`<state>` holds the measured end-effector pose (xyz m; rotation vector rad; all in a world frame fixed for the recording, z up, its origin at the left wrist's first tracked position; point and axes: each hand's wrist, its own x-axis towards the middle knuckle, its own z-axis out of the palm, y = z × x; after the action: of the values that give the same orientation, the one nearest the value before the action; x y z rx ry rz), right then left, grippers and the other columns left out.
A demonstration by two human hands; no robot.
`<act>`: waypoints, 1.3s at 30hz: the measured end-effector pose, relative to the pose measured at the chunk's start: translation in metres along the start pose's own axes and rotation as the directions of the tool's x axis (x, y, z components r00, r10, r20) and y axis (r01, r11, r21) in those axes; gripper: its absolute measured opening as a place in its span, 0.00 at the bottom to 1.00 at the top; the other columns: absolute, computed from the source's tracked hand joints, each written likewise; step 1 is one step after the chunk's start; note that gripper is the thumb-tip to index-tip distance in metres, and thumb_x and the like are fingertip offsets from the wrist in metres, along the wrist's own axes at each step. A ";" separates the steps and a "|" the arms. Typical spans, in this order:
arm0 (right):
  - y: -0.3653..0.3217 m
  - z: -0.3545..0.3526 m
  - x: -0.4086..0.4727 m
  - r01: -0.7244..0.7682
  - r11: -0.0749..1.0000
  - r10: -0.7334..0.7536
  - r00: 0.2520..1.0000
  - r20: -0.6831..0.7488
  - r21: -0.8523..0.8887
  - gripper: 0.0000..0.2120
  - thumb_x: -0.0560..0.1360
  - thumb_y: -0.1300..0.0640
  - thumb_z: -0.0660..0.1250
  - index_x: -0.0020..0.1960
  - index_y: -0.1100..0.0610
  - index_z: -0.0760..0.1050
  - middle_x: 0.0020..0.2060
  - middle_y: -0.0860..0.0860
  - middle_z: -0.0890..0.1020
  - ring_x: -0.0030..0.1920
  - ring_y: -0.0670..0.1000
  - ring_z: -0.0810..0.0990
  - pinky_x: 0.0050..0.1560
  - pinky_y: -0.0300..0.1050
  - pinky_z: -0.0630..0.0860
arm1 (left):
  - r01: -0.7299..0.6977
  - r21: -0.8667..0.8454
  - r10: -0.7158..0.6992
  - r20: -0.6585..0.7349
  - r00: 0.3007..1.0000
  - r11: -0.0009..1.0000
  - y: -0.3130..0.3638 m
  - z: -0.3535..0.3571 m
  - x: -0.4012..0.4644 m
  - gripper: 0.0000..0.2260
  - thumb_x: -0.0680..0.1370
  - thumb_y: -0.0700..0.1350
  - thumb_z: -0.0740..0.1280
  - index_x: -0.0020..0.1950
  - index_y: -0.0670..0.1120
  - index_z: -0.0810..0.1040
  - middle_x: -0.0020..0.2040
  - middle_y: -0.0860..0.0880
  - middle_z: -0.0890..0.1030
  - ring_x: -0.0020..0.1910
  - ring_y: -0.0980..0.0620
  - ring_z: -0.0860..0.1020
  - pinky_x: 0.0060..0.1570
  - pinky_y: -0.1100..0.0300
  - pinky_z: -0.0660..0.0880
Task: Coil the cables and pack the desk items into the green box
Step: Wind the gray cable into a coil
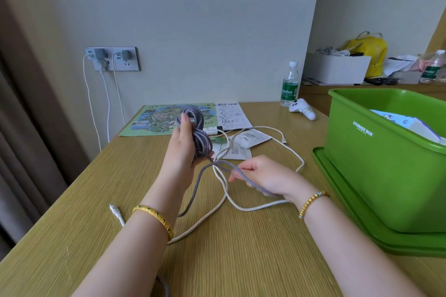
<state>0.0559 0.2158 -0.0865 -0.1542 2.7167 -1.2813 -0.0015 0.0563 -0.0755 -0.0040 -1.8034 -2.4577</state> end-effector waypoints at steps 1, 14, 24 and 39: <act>0.001 -0.002 0.000 -0.015 1.000 0.015 1.000 -0.007 0.008 0.13 0.77 0.49 0.62 0.40 0.49 0.81 0.27 0.49 0.70 0.26 0.46 0.65 0.26 0.37 0.60 | -0.043 0.066 0.044 -0.020 0.999 0.997 0.000 -0.002 0.002 0.17 0.78 0.61 0.56 0.55 0.48 0.71 0.48 0.50 0.76 0.43 0.52 0.78 0.34 0.58 0.79; 0.018 -0.036 0.006 0.051 0.583 0.221 0.951 -0.218 0.811 0.03 0.74 0.64 0.66 0.43 0.59 0.75 0.27 0.48 0.69 0.19 0.41 0.65 0.21 0.33 0.67 | -0.113 0.280 0.160 -0.153 0.975 0.953 0.011 -0.019 0.018 0.17 0.79 0.58 0.54 0.57 0.46 0.68 0.47 0.49 0.75 0.53 0.47 0.76 0.59 0.45 0.74; 0.013 -0.039 -0.003 0.318 0.744 -0.145 0.935 -0.323 0.587 0.05 0.76 0.65 0.62 0.48 0.58 0.74 0.38 0.51 0.84 0.25 0.42 0.66 0.20 0.31 0.60 | -0.241 0.714 0.073 0.258 0.963 0.658 0.000 -0.010 -0.002 0.25 0.71 0.66 0.61 0.56 0.47 0.68 0.46 0.51 0.76 0.45 0.52 0.75 0.43 0.58 0.67; 0.005 -0.029 -0.005 0.441 0.701 -0.356 0.898 -0.260 0.560 0.10 0.78 0.62 0.59 0.46 0.51 0.77 0.40 0.51 0.83 0.26 0.42 0.65 0.22 0.30 0.60 | -0.612 0.730 -0.013 0.646 0.763 0.305 -0.018 0.002 -0.022 0.06 0.74 0.46 0.65 0.45 0.50 0.68 0.33 0.54 0.74 0.31 0.54 0.73 0.29 0.68 0.67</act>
<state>0.0558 0.2419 -0.0719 -0.6351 2.2639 -2.3000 0.0190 0.0652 -0.0932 -0.9828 -2.7996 -0.8396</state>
